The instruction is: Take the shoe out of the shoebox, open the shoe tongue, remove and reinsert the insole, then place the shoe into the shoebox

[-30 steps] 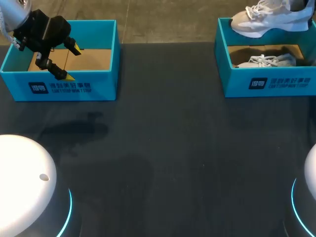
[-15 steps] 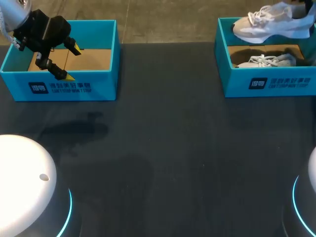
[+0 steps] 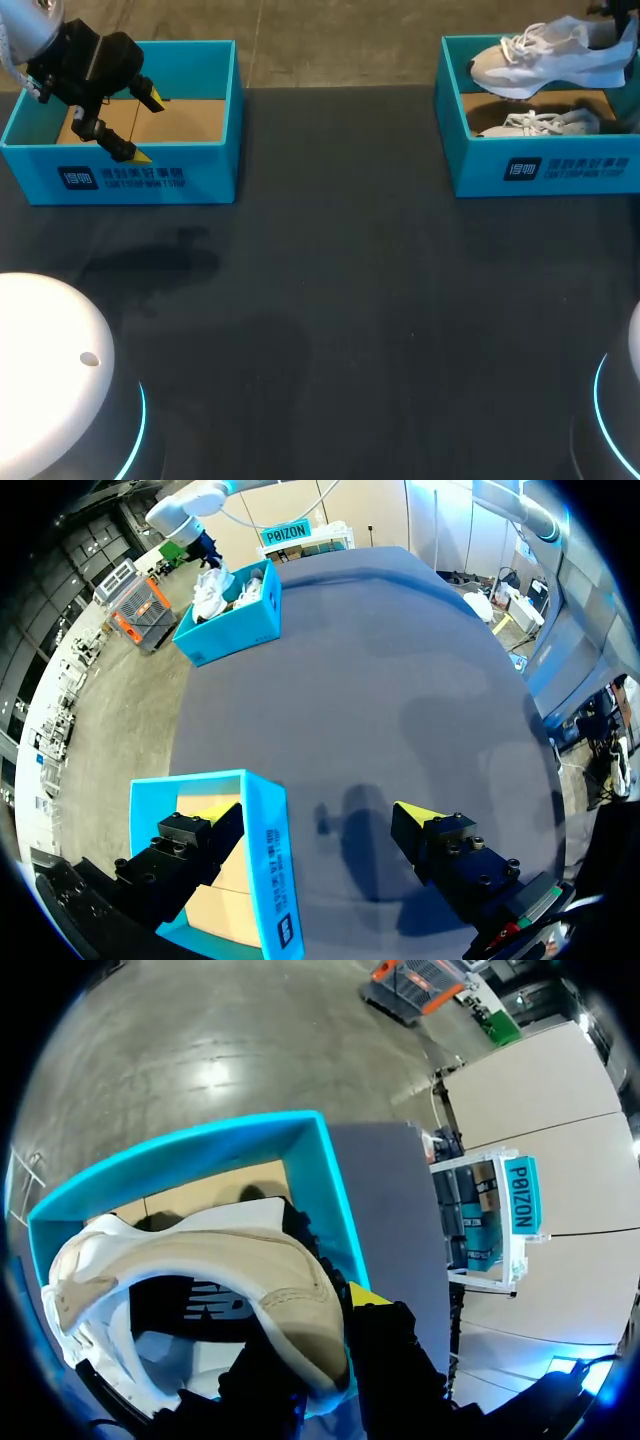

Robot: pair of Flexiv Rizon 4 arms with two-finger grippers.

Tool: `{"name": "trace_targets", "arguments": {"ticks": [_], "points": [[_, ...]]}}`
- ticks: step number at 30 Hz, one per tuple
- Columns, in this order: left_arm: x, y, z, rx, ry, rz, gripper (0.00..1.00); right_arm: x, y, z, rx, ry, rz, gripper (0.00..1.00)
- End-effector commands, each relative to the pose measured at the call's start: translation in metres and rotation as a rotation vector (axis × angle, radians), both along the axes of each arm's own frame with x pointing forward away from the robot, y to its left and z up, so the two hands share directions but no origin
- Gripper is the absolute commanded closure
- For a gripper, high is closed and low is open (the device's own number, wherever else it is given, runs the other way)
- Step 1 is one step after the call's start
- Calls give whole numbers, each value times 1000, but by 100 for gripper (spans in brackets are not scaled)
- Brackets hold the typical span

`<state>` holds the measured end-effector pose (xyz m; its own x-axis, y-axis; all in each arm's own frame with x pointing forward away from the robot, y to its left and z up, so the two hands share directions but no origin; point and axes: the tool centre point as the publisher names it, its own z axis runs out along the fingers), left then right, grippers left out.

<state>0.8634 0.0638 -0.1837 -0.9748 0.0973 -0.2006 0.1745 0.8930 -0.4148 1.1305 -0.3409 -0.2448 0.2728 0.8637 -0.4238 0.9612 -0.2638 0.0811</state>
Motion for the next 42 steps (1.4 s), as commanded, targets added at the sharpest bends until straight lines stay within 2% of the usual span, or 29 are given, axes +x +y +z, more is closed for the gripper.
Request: {"name": "trace_targets", "arguments": {"ticks": [1, 14, 25, 42], "points": [[-1, 0, 1, 3, 0, 0, 0, -7, 1, -2, 1, -8, 1, 100], [-1, 0, 1, 3, 0, 0, 0, -12, 0, -10, -10, 16, 7, 100], [-1, 0, 1, 3, 0, 0, 0, -18, -2, -9, -13, 15, 1, 100], [-1, 0, 1, 3, 0, 0, 0, 8, 3, -13, -12, -18, 8, 100]]}}
